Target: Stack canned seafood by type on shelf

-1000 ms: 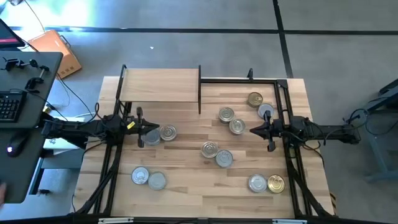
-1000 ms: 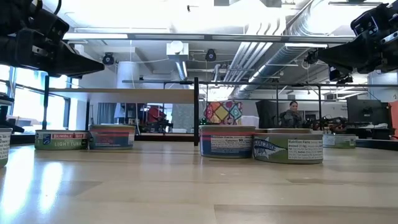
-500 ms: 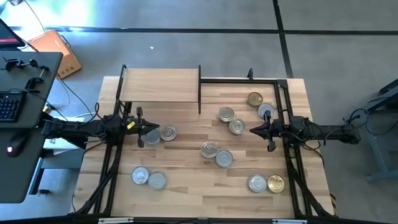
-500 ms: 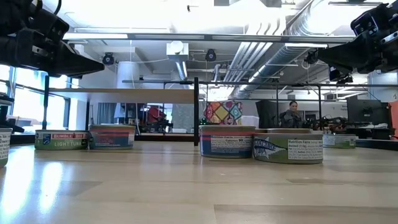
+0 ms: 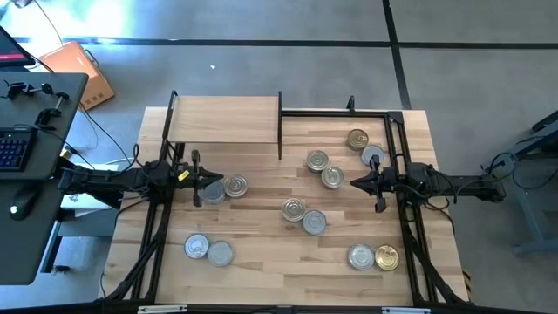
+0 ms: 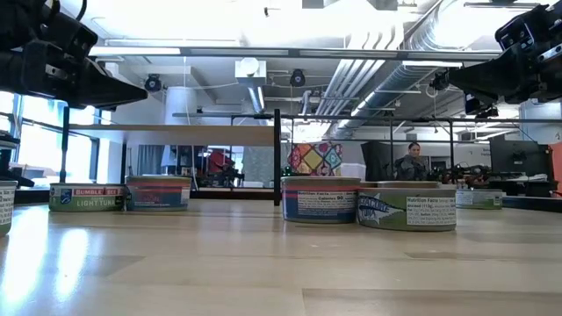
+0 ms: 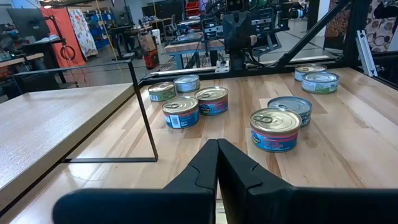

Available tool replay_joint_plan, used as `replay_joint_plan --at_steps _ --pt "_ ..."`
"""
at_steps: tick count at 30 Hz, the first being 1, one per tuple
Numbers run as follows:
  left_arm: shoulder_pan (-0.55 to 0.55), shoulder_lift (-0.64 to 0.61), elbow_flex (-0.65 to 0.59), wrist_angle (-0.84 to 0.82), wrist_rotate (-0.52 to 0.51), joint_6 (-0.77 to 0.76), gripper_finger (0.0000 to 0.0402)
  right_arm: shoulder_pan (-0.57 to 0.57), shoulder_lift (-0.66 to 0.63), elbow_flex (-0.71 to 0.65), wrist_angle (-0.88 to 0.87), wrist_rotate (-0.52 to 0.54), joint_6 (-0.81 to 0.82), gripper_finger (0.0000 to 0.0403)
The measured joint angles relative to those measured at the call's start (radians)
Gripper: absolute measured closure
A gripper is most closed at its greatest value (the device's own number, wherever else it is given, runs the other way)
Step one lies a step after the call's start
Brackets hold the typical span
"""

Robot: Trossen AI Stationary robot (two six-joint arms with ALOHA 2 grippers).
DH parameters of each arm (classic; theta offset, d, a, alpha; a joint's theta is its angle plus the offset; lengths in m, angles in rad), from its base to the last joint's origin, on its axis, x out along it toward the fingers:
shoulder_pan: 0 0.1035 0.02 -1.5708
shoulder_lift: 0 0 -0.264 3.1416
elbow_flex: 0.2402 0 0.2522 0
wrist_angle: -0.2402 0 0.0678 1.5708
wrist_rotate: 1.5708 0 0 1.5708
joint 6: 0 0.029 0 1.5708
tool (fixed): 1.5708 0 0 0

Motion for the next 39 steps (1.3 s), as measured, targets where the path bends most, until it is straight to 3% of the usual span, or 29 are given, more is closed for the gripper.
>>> replay_joint_plan --at_steps 8,14,20,22,27,32,39 --pt "0.0 0.0 0.0 0.001 0.0 -0.003 0.0402 0.0 0.0 0.0 0.0 0.0 0.0 0.04" --pt "0.0 0.004 0.0 0.066 0.009 -0.177 0.0402 0.0 0.0 0.0 0.0 0.0 0.0 0.04" --pt "-0.041 0.082 0.0 0.316 0.179 -0.253 0.0402 0.0 0.0 0.0 0.0 0.0 0.0 0.04" --pt "-0.076 0.149 0.0 0.412 0.159 -0.221 0.0402 0.0 0.0 0.0 0.0 0.0 0.0 0.04" --pt "-0.173 0.367 0.048 0.532 -0.023 -0.128 0.0402 0.0 0.0 0.0 0.0 0.0 0.0 0.04" --pt "-0.243 0.58 0.198 0.428 -0.153 -0.079 0.0401 0.0 0.0 0.0 0.0 0.0 0.0 0.04" --pt "-0.316 0.792 0.465 -0.029 -0.209 -0.179 0.0402 0.0 0.0 0.0 0.0 0.0 0.0 0.04"
